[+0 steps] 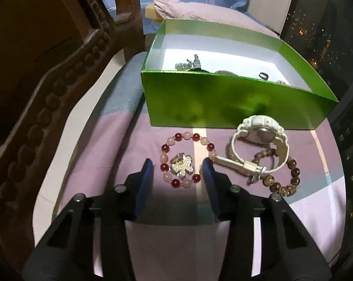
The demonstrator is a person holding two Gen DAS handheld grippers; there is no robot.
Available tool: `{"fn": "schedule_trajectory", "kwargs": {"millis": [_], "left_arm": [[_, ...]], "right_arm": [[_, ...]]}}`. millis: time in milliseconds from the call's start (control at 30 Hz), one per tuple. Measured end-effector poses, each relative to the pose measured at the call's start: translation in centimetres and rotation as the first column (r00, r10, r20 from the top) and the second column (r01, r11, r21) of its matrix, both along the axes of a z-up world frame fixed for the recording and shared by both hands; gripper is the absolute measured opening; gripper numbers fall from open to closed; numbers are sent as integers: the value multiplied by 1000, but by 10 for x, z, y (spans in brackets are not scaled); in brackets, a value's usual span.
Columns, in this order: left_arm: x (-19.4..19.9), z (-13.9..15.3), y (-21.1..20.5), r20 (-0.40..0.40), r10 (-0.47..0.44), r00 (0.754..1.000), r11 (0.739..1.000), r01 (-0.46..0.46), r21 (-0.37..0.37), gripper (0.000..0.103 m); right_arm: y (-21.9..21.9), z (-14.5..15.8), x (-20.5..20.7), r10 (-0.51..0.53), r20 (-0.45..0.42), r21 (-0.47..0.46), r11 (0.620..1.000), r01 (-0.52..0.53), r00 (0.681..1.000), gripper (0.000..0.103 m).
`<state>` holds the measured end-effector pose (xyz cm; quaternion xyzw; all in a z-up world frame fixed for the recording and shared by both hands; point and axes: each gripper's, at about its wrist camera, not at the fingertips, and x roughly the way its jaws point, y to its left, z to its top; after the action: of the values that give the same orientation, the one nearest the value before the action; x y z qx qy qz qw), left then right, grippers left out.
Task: Organize jewelry
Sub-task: 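Grasp the flower-charm bead bracelet with the left gripper while the right gripper grasps the white watch, then lift the flower bracelet with the left gripper while the right gripper lifts the white watch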
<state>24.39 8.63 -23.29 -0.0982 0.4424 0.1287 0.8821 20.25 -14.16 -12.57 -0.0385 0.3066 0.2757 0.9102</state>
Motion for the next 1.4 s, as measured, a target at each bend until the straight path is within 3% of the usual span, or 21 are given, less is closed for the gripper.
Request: {"fn": "schedule_trajectory", "kwargs": {"millis": [133,267,400,533,633,733,833,933,1033,1100,1167,1200,1267,1400], "left_arm": [[1,3,-2,-5,-16,1000,1000,16,4,20],[-7,11,-5,8,-43,999,999,43,-27,20],[-34,56,-5,121,-64,991,997,70,-43,20],[-75,114,-5,265,-104,959,993,113,-18,20],[-95,140,-7,335,-123,934,992,130,3,20],[-102,151,-7,368,-135,920,990,138,19,20],[-101,148,-6,358,-142,923,989,147,14,20],[-101,145,-4,347,-150,926,987,159,4,20],[-104,145,-1,347,-146,927,988,157,-5,20],[-105,146,2,344,-141,928,988,156,-17,20],[-106,145,4,338,-138,931,988,154,-20,20],[-107,145,5,336,-137,932,988,152,-21,20],[-108,144,8,335,-130,933,989,146,-25,20],[-110,146,9,343,-125,931,989,145,-34,20]], "right_arm": [[1,-2,2,6,-7,-7,1000,-6,1000,83],[8,-8,7,11,-20,-25,1000,-12,1000,83],[20,-16,14,16,-38,-45,999,-17,999,83],[44,-28,28,32,-81,-60,998,-37,996,83],[67,-40,39,48,-98,-96,994,-57,994,83],[95,-61,62,39,-125,-152,987,-58,991,83],[110,-80,83,34,-190,-170,983,-67,981,83],[123,-89,97,19,-190,-179,982,-53,982,82],[136,-93,103,52,-222,-167,982,-90,974,70],[144,-99,105,73,-241,-185,975,-120,968,39],[146,-106,105,75,-259,-204,970,-130,963,34],[144,-106,104,71,-260,-206,970,-127,963,26],[141,-105,100,82,-285,-189,972,-140,955,22],[119,-68,76,89,-213,-116,986,-116,973,22]]}}
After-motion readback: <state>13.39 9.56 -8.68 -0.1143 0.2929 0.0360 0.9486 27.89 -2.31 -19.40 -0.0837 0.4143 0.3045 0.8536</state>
